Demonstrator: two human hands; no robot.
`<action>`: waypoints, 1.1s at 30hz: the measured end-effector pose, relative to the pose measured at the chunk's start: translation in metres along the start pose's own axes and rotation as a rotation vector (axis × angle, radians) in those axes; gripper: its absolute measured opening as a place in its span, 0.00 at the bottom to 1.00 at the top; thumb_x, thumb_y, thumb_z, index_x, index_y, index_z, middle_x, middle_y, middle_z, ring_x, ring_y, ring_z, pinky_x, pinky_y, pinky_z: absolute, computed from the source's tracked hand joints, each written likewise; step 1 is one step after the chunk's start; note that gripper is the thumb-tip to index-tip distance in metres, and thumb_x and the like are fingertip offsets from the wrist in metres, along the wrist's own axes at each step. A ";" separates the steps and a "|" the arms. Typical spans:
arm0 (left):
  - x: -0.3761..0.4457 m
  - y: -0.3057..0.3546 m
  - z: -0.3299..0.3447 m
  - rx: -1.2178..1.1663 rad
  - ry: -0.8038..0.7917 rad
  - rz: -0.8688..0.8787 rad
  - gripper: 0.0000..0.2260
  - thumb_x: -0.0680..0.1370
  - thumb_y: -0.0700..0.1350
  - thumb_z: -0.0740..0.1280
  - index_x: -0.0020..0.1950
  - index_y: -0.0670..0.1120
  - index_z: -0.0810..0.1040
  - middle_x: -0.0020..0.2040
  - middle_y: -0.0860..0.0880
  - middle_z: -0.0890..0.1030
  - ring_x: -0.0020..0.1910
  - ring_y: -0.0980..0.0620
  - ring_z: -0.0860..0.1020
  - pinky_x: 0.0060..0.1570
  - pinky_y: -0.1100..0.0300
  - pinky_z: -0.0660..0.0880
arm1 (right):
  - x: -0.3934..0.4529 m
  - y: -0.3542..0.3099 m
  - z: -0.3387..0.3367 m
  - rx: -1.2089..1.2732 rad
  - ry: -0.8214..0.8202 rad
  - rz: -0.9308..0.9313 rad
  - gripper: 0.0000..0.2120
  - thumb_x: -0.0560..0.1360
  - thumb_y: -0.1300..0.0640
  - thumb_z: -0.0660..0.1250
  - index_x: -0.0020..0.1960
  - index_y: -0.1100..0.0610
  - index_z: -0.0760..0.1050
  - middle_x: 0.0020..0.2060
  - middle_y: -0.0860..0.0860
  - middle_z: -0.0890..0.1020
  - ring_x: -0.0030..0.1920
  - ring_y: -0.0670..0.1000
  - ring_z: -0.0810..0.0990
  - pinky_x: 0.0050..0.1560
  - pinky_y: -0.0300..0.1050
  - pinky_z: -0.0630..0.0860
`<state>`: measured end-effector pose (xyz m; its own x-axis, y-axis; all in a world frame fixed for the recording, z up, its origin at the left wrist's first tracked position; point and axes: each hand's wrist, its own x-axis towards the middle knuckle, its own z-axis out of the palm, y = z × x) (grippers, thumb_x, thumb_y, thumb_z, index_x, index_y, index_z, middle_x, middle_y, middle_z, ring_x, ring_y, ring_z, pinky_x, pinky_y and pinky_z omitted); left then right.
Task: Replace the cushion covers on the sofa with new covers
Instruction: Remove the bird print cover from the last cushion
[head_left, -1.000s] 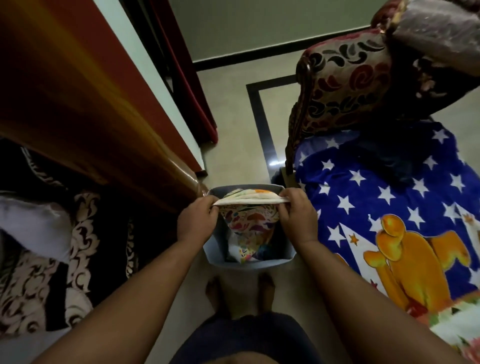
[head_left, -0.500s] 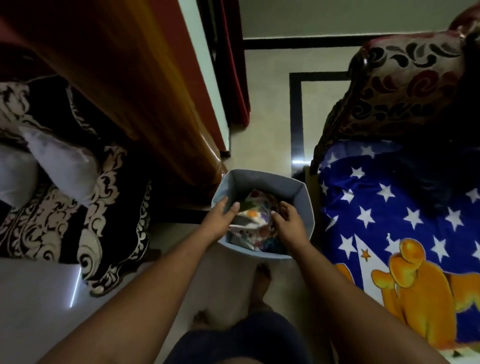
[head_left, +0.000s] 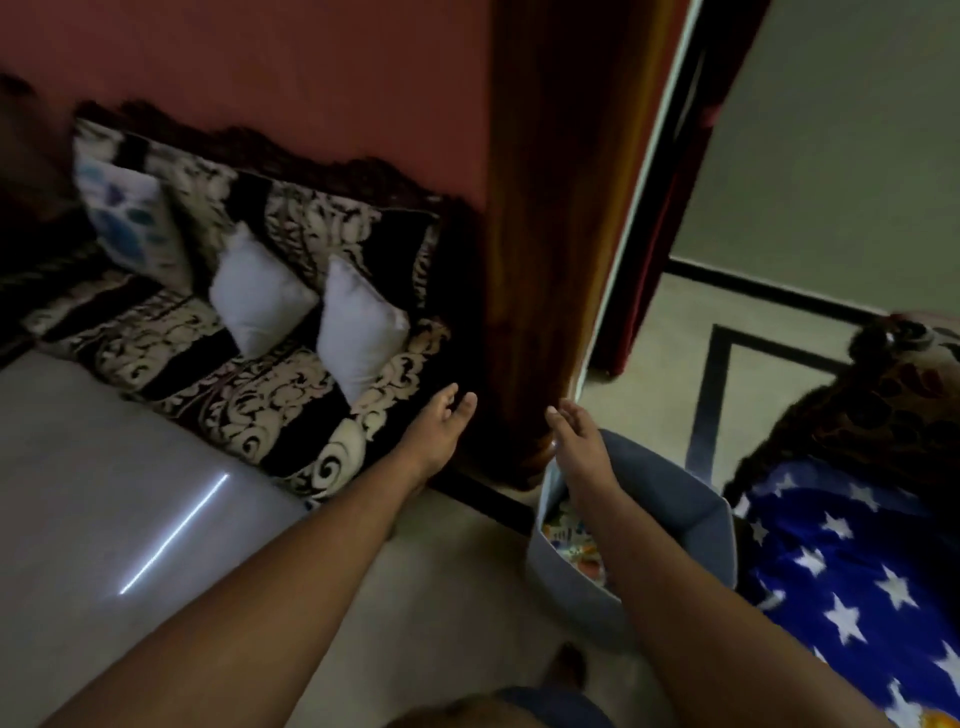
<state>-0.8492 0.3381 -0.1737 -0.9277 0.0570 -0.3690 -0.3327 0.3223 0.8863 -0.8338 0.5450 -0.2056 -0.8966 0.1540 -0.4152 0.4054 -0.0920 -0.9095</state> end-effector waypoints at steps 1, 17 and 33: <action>-0.013 0.005 -0.030 -0.031 0.041 0.038 0.37 0.78 0.65 0.61 0.82 0.48 0.59 0.80 0.49 0.63 0.77 0.51 0.64 0.67 0.62 0.67 | -0.008 -0.012 0.029 -0.015 -0.030 -0.044 0.23 0.82 0.49 0.65 0.75 0.51 0.68 0.70 0.49 0.74 0.66 0.49 0.74 0.66 0.48 0.73; -0.221 -0.011 -0.412 -0.156 0.629 0.283 0.39 0.76 0.68 0.61 0.81 0.49 0.61 0.70 0.54 0.71 0.72 0.53 0.70 0.70 0.59 0.67 | -0.153 -0.122 0.436 -0.142 -0.517 -0.459 0.31 0.80 0.38 0.64 0.77 0.52 0.65 0.72 0.48 0.71 0.72 0.50 0.69 0.67 0.49 0.71; -0.152 -0.027 -0.648 -0.203 0.845 0.171 0.35 0.79 0.65 0.62 0.82 0.54 0.56 0.80 0.50 0.65 0.73 0.54 0.66 0.64 0.58 0.64 | -0.057 -0.160 0.723 0.001 -0.777 -0.404 0.30 0.71 0.33 0.68 0.67 0.47 0.70 0.66 0.51 0.78 0.66 0.51 0.77 0.71 0.58 0.71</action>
<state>-0.8087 -0.2915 0.0401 -0.7560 -0.6538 0.0323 -0.1269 0.1947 0.9726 -0.9768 -0.1601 -0.0221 -0.8396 -0.5387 0.0701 0.0310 -0.1765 -0.9838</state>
